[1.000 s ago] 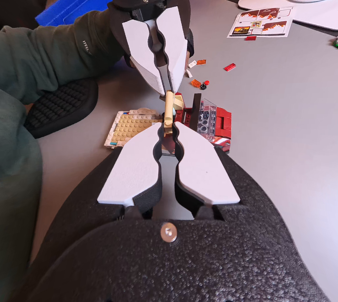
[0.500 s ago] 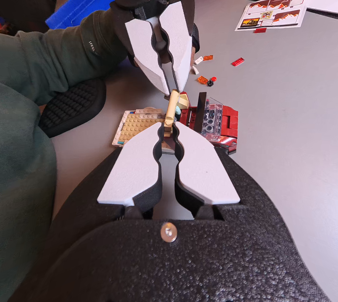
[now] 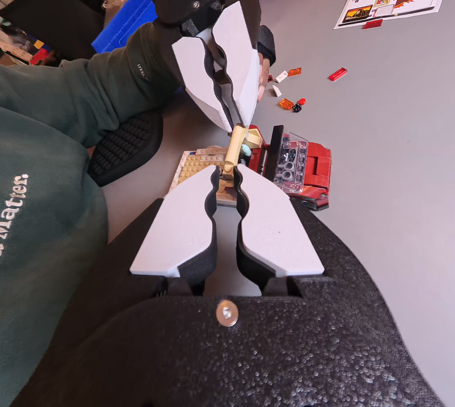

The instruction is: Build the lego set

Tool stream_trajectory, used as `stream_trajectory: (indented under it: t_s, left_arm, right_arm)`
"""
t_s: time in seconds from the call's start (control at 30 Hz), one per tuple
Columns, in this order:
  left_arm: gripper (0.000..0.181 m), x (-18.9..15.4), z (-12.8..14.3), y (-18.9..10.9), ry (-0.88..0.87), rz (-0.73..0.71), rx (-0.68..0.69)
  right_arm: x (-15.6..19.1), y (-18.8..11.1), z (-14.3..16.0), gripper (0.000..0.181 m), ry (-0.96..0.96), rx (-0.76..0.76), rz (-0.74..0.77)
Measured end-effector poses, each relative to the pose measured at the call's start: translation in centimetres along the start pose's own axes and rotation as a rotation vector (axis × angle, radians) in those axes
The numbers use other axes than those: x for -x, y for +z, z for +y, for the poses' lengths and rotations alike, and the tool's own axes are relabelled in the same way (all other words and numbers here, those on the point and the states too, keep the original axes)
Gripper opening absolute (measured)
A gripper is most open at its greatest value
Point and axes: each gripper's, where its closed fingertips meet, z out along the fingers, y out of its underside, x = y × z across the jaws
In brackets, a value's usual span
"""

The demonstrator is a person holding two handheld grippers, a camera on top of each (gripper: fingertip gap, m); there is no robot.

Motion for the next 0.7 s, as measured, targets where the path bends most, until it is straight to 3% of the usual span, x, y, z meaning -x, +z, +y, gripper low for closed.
stream_trajectory:
  t_s: [0.33, 0.7]
  left_arm:
    - [0.007, -0.03, 0.0, 0.09, 0.07, -0.036, 0.037]
    - [0.008, -0.2, -0.08, 0.35, 0.158, -0.104, 0.079]
  right_arm:
    - [-0.23, 0.01, 0.06, 0.007, 0.011, 0.013, 0.019]
    - [0.03, -0.08, 0.48, 0.007, -0.118, 0.114, 0.137]
